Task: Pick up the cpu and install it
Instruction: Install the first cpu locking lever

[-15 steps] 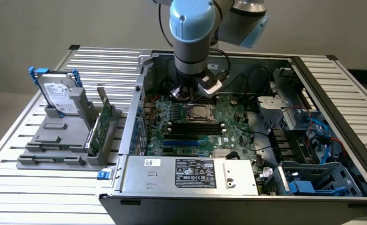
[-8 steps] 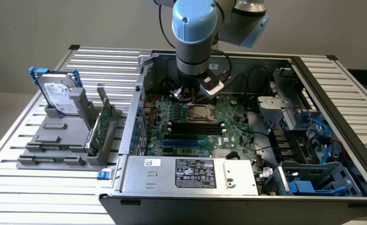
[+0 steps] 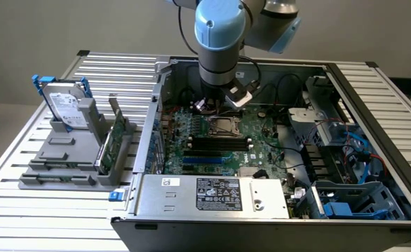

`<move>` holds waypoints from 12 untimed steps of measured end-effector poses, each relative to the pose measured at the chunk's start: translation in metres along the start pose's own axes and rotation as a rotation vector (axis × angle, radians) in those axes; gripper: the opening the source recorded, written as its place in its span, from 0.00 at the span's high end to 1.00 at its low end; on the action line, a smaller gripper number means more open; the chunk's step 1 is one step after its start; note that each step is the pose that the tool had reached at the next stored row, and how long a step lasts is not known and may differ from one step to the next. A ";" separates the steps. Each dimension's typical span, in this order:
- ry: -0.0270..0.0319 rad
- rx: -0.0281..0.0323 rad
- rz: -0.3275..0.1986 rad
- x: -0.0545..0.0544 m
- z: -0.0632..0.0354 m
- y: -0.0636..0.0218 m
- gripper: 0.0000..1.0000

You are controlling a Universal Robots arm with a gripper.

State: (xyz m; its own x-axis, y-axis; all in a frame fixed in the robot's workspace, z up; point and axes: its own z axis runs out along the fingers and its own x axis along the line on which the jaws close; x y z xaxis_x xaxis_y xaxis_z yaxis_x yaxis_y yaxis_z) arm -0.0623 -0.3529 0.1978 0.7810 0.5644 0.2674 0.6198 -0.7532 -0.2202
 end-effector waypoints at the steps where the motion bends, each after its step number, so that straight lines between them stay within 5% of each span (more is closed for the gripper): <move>1: -0.0001 0.0000 0.000 0.000 0.0004 0.0003 0.89; 12: -0.0002 -0.0001 0.000 0.003 0.0040 0.0039 0.89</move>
State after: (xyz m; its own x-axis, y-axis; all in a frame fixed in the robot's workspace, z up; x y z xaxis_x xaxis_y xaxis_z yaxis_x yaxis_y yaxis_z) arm -0.0575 -0.3529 0.1939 0.7810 0.5645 0.2672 0.6198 -0.7533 -0.2202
